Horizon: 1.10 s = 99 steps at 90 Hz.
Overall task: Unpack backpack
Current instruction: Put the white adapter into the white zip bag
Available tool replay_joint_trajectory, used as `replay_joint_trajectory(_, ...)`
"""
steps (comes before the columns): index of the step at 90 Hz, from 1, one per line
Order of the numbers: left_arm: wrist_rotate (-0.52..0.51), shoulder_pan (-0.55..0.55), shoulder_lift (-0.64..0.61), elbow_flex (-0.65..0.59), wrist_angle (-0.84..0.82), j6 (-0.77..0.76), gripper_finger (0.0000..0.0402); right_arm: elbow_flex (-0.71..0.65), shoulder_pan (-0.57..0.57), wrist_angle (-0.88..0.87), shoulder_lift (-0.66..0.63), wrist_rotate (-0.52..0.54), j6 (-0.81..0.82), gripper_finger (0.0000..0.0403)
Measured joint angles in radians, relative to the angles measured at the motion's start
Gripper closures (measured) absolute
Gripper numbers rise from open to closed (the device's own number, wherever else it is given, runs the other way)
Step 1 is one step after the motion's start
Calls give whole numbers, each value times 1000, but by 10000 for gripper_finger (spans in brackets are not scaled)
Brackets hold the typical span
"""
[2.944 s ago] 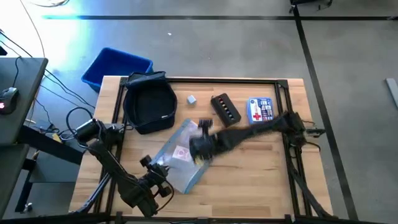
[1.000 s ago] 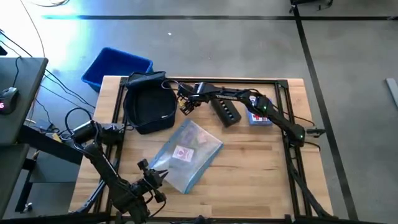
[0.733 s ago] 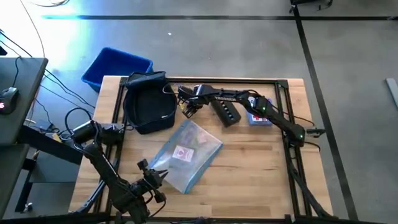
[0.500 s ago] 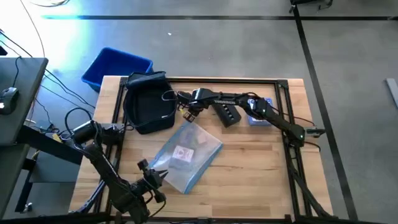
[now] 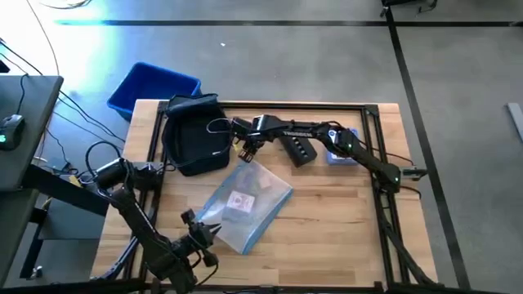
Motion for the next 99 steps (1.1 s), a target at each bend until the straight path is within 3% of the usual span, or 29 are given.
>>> replay_joint_trajectory(24,3,0,0,0,3,18,385,0,-15,63,0,38,-1,135)
replay_joint_trajectory(37,3,0,0,0,3,19,385,0,-35,114,0,71,55,99)
replay_joint_trajectory(45,0,0,0,0,3,19,385,0,-51,124,5,129,110,94)
replay_joint_trajectory(99,-2,13,0,0,15,19,385,0,-54,137,25,127,196,119)
